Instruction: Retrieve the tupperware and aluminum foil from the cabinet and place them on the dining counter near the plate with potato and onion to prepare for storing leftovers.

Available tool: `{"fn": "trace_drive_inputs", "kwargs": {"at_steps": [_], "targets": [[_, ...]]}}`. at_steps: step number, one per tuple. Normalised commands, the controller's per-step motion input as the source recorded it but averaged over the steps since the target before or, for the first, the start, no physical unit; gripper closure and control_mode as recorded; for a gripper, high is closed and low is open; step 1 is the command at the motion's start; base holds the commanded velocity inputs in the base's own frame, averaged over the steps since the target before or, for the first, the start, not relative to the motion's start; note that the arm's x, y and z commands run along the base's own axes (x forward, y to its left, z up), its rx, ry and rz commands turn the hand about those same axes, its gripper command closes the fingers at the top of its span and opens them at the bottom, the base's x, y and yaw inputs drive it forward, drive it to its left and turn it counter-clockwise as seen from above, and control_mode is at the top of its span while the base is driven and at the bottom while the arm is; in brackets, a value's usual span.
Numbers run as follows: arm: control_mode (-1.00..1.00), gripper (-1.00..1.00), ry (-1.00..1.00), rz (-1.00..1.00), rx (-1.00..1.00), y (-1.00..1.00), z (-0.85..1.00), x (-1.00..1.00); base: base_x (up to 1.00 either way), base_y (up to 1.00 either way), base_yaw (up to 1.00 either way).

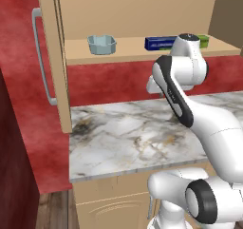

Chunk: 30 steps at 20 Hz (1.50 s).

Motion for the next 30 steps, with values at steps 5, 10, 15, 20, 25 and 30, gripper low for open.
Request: {"fn": "trace_drive_inputs", "kwargs": {"at_steps": [5, 10, 15, 20, 25, 30], "targets": [[-1.0, -1.0, -0.23, 0.0, 0.0, 0.0, 0.08, -0.11, 0.0, 0.0, 0.0], [-1.0, -1.0, -0.45, 0.0, 0.0, 0.0, 0.34, -0.1, 0.0, 0.0, 0.0], [-1.0, -1.0, -0.46, 0.0, 0.0, 0.1, 0.56, 0.0, 0.0, 0.0, 0.0], [-1.0, -1.0, -0.37, -0.04, 0.0, 0.1, 0.64, 0.0, 0.0, 0.0, 0.0], [-1.0, -1.0, -0.07, -0.11, 0.0, 0.1, 0.45, 0.16, 0.0, 0.0, 0.0], [-1.0, -1.0, 0.0, -0.15, 0.0, 0.2, 0.35, 0.32, 0.0, 0.0, 0.0]]}}
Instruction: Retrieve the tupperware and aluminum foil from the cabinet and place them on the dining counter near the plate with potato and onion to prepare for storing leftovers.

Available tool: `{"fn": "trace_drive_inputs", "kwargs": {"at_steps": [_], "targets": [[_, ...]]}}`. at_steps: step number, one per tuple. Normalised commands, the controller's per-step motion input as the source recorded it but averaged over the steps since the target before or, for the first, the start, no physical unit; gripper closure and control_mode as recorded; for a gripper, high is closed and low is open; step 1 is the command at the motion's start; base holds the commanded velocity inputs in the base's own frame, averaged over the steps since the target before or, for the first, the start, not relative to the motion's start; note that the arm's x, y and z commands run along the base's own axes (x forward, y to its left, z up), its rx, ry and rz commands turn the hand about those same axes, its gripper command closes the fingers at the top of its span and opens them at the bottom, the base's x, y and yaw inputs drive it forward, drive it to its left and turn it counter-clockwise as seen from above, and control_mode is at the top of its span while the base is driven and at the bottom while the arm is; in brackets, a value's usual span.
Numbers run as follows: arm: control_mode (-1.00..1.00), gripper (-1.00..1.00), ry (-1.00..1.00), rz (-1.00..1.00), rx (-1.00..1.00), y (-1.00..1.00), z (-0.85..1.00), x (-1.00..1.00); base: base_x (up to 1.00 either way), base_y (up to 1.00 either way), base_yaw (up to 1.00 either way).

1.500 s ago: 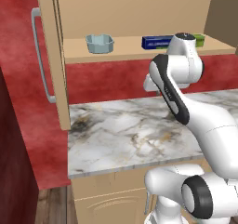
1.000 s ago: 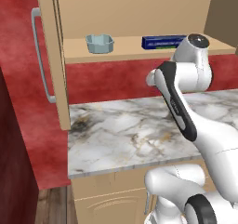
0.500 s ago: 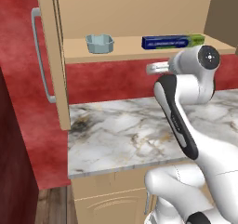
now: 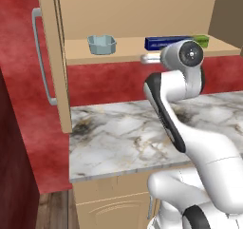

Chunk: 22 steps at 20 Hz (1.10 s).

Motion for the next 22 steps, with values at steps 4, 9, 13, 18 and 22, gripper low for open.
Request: {"fn": "trace_drive_inputs", "kwargs": {"at_steps": [4, 9, 13, 18, 22], "targets": [[-1.0, -1.0, 0.0, -0.16, 0.0, 0.21, 0.23, 0.38, 0.0, 0.0, 0.0], [-1.0, -1.0, 0.02, -0.15, 0.0, 0.11, 0.01, 0.41, 0.0, 0.0, 0.0], [-1.0, -1.0, 0.04, -0.12, -0.01, 0.11, 0.0, 0.4, 0.0, 0.0, 0.0], [-1.0, -1.0, 0.01, -0.1, 0.0, 0.0, 0.0, 0.39, 0.0, 0.0, 0.0], [-1.0, -1.0, 0.0, -0.1, 0.0, 0.0, 0.0, 0.32, 0.0, 0.0, 0.0]]}}
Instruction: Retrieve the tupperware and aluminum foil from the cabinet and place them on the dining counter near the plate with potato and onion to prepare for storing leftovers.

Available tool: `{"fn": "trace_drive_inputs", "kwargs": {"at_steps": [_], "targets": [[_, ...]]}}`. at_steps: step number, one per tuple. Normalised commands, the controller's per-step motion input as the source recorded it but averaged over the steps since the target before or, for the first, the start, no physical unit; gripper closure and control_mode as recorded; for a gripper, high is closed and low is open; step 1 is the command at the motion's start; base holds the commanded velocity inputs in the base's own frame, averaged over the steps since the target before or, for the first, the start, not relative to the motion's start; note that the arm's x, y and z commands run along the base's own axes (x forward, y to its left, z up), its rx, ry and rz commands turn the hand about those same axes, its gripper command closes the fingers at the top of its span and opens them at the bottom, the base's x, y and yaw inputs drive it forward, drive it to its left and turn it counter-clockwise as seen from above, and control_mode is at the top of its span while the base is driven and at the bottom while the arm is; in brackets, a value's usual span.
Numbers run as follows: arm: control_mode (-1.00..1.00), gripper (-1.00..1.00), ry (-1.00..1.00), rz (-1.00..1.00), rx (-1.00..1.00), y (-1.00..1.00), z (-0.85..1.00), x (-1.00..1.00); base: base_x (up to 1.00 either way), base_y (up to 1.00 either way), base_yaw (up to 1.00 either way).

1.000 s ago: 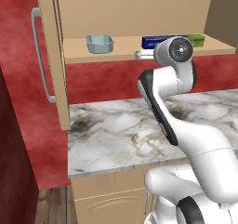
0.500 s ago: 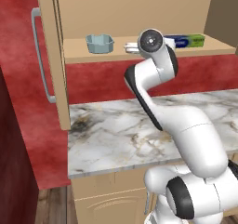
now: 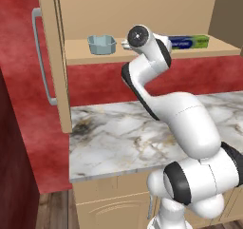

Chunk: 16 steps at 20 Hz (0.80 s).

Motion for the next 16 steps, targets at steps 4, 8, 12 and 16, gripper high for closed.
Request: {"fn": "trace_drive_inputs", "kwargs": {"at_steps": [4, 8, 12, 16], "targets": [[-1.0, -1.0, 0.01, -0.11, 0.0, 0.0, 0.0, 0.28, 0.0, 0.0, 0.0], [-1.0, -1.0, 0.03, -0.15, 0.01, 0.0, 0.0, 0.27, 0.0, 0.0, 0.0], [-1.0, -1.0, 0.05, -0.16, 0.0, 0.0, 0.0, 0.28, 0.0, 0.0, 0.0], [-1.0, -1.0, 0.03, -0.15, 0.0, 0.0, 0.0, 0.32, 0.0, 0.0, 0.0]]}}
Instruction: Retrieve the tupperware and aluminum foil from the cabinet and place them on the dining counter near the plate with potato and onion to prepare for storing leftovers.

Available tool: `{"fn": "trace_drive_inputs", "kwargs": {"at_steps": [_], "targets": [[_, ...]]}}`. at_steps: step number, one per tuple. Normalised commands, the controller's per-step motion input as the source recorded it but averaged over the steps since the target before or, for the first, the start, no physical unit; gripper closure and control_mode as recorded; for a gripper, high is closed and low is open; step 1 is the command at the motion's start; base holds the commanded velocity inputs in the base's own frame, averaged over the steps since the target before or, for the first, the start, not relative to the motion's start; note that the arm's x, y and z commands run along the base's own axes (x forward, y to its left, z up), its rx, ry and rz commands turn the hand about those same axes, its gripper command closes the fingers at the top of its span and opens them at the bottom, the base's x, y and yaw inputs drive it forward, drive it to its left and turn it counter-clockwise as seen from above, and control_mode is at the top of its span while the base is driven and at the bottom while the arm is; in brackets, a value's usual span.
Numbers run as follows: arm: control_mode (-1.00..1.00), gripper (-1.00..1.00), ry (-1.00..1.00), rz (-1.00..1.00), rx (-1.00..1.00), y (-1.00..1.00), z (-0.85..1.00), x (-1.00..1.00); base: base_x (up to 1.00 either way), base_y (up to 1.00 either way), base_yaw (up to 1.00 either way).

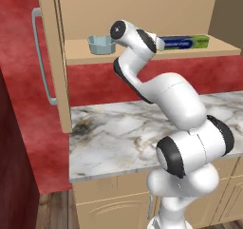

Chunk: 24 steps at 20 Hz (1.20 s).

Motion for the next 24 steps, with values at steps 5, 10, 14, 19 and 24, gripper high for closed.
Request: {"fn": "trace_drive_inputs", "kwargs": {"at_steps": [5, 10, 14, 19, 24], "targets": [[-1.0, -1.0, 0.02, -0.16, 0.0, 0.0, 0.0, 0.32, 0.0, 0.0, 0.0], [-1.0, -1.0, 0.0, -0.14, 0.0, -0.02, -0.06, 0.32, 0.0, 0.0, 0.0], [-1.0, -1.0, 0.0, -0.12, 0.0, -0.08, -0.11, 0.32, 0.0, 0.0, 0.0], [-1.0, -1.0, 0.0, -0.1, 0.0, -0.09, -0.06, 0.32, 0.0, 0.0, 0.0], [-1.0, -1.0, -0.01, -0.08, 0.0, -0.2, -0.03, 0.28, 0.0, 0.0, 0.0]]}}
